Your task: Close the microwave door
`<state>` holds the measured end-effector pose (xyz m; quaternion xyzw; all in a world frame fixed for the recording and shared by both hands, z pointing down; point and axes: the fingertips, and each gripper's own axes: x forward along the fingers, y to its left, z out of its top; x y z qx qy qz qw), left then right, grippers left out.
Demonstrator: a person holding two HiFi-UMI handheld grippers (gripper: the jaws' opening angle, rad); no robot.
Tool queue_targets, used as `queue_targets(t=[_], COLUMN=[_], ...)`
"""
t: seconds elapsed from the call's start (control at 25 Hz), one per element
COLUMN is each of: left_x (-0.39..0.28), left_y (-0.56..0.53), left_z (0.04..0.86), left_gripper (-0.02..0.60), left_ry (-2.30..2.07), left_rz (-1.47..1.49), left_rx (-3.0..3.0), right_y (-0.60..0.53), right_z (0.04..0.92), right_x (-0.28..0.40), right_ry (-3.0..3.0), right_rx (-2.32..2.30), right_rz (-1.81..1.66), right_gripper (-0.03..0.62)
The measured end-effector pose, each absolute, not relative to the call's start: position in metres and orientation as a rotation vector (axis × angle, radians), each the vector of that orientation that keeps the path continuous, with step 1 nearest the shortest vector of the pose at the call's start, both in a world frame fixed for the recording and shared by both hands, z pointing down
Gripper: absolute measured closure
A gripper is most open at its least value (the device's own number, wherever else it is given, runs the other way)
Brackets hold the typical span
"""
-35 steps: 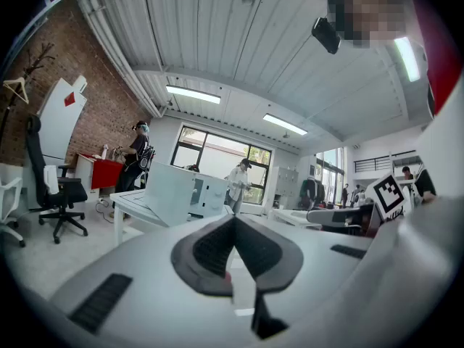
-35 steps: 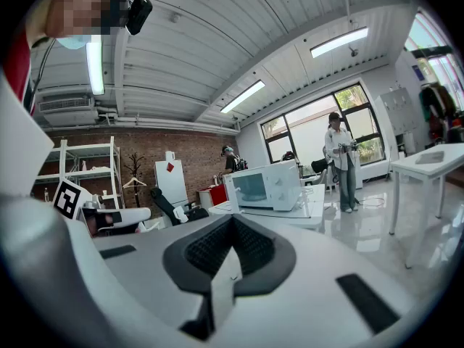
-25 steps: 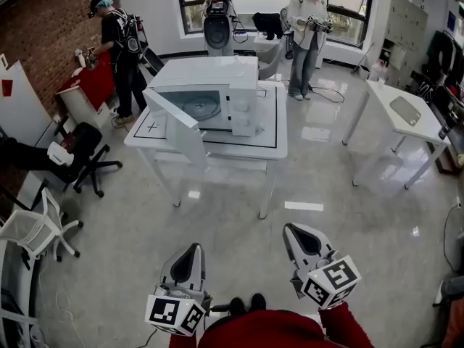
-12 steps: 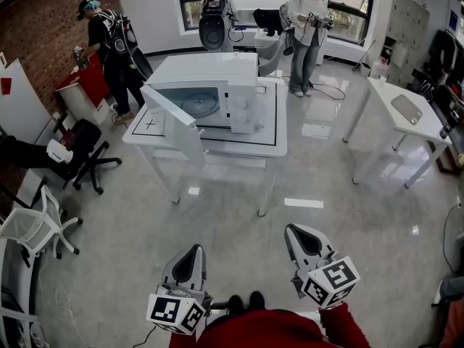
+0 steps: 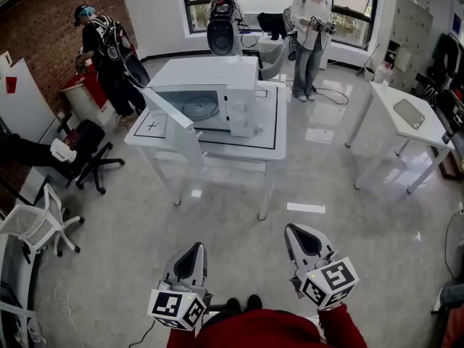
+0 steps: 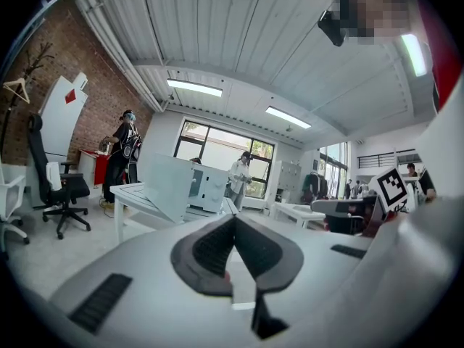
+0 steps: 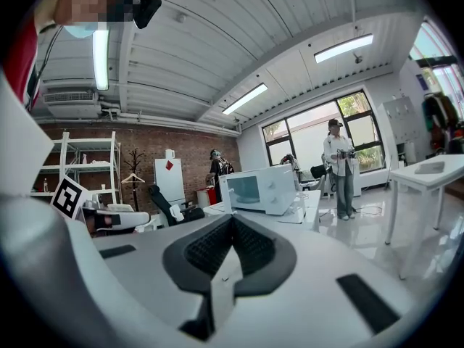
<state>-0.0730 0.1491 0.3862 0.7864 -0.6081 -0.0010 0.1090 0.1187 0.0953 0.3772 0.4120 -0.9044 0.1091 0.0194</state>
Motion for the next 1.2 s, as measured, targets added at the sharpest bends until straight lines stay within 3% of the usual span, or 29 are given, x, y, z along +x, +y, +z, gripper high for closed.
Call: queue_targets(t=[1.2], left_x=[-0.095], left_y=[0.072], left_z=[0.37], left_gripper=[0.571], left_ry=[-1.916], left_rz=[0.064], left_rx=[2.319], right_y=[0.032], right_z=[0.372], right_x=[0.089], right_ry=[-2.829], right_rx=[1.204], right_rz=[0.319], right_gripper=[0.582])
